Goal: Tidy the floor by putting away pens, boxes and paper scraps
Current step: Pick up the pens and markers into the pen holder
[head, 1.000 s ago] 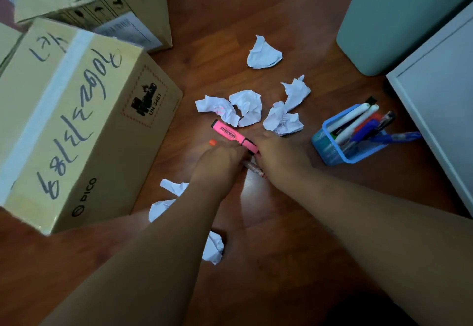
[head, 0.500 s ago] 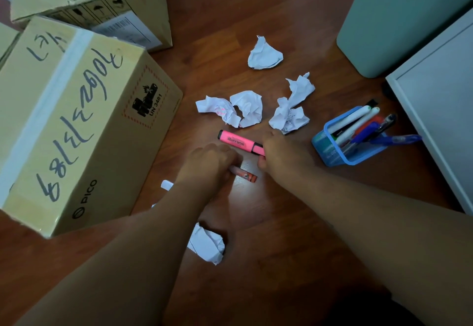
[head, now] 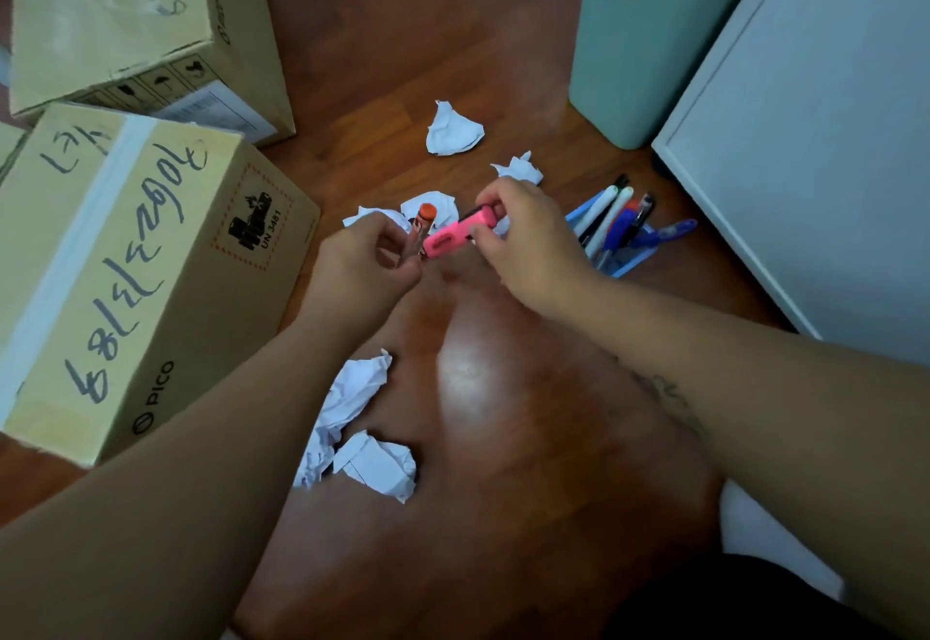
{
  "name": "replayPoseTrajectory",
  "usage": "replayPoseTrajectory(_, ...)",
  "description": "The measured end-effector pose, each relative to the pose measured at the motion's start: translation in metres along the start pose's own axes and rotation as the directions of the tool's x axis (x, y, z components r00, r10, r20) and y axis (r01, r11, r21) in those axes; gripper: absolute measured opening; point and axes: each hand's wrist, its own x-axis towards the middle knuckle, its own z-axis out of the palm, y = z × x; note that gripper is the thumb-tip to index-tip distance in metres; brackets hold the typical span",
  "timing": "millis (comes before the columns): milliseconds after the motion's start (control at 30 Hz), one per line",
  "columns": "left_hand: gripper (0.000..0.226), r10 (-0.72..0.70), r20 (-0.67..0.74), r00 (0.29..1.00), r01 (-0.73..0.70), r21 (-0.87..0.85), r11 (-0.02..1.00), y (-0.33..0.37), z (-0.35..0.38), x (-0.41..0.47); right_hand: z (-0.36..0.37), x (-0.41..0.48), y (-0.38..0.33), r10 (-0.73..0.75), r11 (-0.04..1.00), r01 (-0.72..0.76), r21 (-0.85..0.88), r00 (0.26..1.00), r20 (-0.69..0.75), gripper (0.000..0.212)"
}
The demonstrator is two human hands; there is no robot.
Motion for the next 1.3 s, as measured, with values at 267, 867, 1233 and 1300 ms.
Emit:
replayPoseTrajectory(267,0.015,0.102,-0.052,0.993,-0.108,-0.132,0.985,0.062,0.015,0.005,-0.091,-0.017,0.008,-0.081,0.993,0.101,0.057,0.957,-0.279,0.026)
replayPoseTrajectory(867,0.019,0.142,-0.040,0.989,-0.147,-0.240,0.960,0.128,0.073,0.013,-0.111,-0.059,0.059,-0.023,0.999,0.012,-0.046,0.969,-0.244,0.032)
replayPoseTrajectory(1233,0.025,0.124,0.042,0.991,-0.110,-0.235,0.966,0.130,0.090,0.011,-0.107,-0.057,0.076,0.036,0.994,-0.065,-0.087,0.953,-0.302,0.019)
replayPoseTrajectory(1300,0.036,0.143,0.109,0.984,-0.126,-0.146,0.981,0.121,0.097,0.004,-0.104,-0.060,0.079,0.071,0.992,-0.106,-0.067,0.917,-0.393,0.018)
